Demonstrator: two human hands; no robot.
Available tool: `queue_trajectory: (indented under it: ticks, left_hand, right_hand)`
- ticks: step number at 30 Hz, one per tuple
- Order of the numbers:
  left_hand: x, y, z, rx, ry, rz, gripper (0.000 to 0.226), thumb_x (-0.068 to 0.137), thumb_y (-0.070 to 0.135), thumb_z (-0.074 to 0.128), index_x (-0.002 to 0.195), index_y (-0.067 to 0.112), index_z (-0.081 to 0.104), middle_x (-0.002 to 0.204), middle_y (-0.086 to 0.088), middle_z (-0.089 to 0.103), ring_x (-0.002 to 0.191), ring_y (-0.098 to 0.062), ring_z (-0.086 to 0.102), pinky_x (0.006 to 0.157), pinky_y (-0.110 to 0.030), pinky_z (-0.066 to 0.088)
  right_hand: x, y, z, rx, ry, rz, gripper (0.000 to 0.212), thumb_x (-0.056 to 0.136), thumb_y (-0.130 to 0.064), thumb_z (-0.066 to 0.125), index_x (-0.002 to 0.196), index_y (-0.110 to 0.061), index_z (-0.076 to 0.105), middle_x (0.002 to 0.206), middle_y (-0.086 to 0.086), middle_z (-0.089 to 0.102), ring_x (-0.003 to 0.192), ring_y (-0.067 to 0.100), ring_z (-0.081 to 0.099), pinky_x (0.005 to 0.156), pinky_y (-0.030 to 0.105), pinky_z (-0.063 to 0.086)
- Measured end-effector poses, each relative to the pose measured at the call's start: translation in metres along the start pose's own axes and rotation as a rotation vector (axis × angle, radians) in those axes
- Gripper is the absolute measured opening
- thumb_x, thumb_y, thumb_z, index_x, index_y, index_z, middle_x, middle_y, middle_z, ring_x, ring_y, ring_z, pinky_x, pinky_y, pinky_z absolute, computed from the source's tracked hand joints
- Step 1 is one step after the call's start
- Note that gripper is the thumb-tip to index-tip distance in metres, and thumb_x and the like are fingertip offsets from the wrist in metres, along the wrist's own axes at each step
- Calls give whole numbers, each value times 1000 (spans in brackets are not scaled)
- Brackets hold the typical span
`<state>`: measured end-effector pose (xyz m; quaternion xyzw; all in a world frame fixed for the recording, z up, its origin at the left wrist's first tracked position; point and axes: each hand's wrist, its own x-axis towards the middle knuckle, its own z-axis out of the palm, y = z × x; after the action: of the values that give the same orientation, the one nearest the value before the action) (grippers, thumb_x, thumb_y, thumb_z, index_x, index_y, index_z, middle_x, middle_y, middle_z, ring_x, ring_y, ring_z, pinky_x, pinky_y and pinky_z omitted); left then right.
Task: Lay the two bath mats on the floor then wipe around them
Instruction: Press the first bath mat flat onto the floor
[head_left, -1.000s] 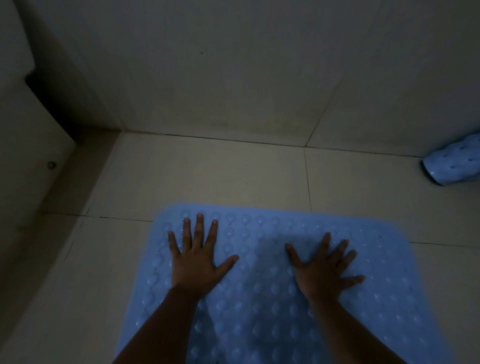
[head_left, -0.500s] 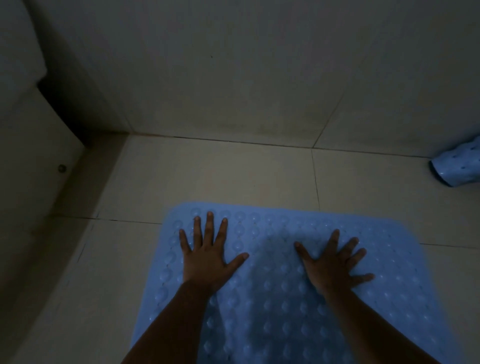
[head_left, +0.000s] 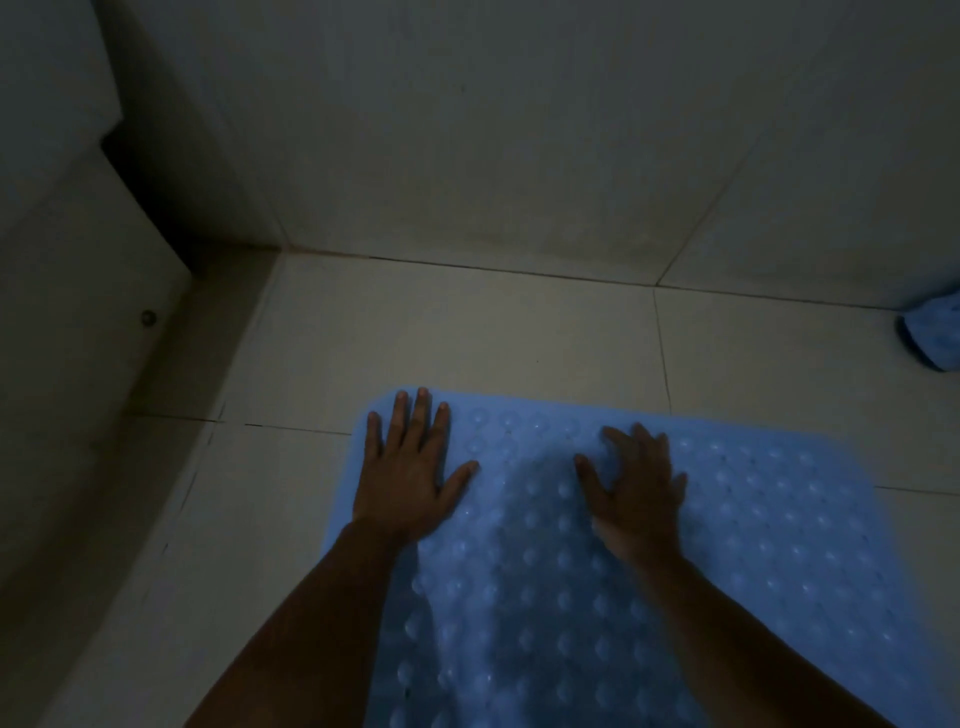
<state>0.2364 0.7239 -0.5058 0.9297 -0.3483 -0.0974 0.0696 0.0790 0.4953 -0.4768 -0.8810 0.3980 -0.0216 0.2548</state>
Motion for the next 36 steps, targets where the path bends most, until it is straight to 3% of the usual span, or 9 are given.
queue_trajectory:
  ticks: [8, 18, 21, 23, 25, 27, 29, 32, 36]
  left_hand:
    - [-2, -1, 13, 81, 28, 14, 92, 99, 78, 15, 165, 17, -4, 171, -12, -17, 158, -27, -21, 127, -59, -3]
    - [1, -6, 16, 46, 2, 22, 82, 103, 68, 13, 165, 17, 1, 173, -7, -11, 159, -22, -14, 128, -55, 2]
    - [7, -7, 4, -23, -57, 2, 81, 102, 67, 12, 166, 16, 11, 174, -7, -3, 160, -23, -7, 129, -52, 1]
    - [17, -2, -17, -103, -199, -26, 83, 98, 66, 10, 165, 16, 17, 173, -8, 1, 160, -25, -2, 129, -50, 3]
    - [25, 0, -44, -133, -267, -30, 79, 99, 62, 12, 156, 14, 40, 171, -12, 19, 158, -30, 17, 125, -51, 23]
    - [27, -2, -60, -73, -153, -6, 77, 99, 55, 11, 137, 11, 61, 159, -16, 43, 148, -35, 37, 116, -49, 37]
    - [20, -9, -60, -52, -24, -26, 78, 96, 50, 12, 135, 8, 64, 151, -17, 53, 145, -39, 42, 116, -50, 38]
    - [7, -8, -44, -17, 14, -61, 69, 99, 46, 18, 147, 11, 54, 157, -15, 47, 151, -38, 33, 118, -54, 35]
    - [-1, -6, -21, 15, 121, -53, 61, 104, 42, 25, 151, 11, 49, 160, -16, 42, 154, -39, 26, 118, -59, 33]
  right_hand:
    - [-6, -52, 46, 44, 54, -378, 50, 96, -57, 40, 135, -31, 56, 157, 0, 40, 155, 23, 16, 122, 63, 8]
    - [-3, -42, 44, 21, 78, -386, 38, 97, -49, 48, 128, -30, 60, 153, 1, 45, 154, 26, 21, 120, 64, 8]
    - [-5, -53, 29, -38, -59, -331, 52, 93, -56, 39, 132, -28, 59, 153, 3, 44, 153, 27, 23, 120, 62, 10]
    - [-6, -68, 19, -105, -219, -275, 55, 96, -54, 40, 141, -25, 53, 156, 3, 41, 153, 24, 22, 122, 58, 16]
    - [-4, -87, 17, -192, -336, -292, 54, 102, -43, 42, 151, -21, 41, 162, 5, 32, 155, 24, 16, 123, 53, 19]
    - [-3, -102, 26, -256, -353, -334, 57, 104, -39, 37, 157, -18, 27, 167, 6, 19, 156, 26, 7, 124, 53, 14]
    - [-4, -112, 44, -295, -314, -374, 62, 105, -39, 33, 159, -15, 18, 169, 9, 8, 157, 28, 0, 124, 57, 10]
    - [-10, -111, 71, -363, -267, -401, 70, 103, -47, 25, 161, -11, 10, 169, 13, -3, 157, 29, -7, 123, 62, 4]
    - [-15, -101, 92, -365, -104, -417, 73, 102, -51, 23, 161, -8, 13, 169, 14, 1, 157, 28, -6, 123, 60, 6]
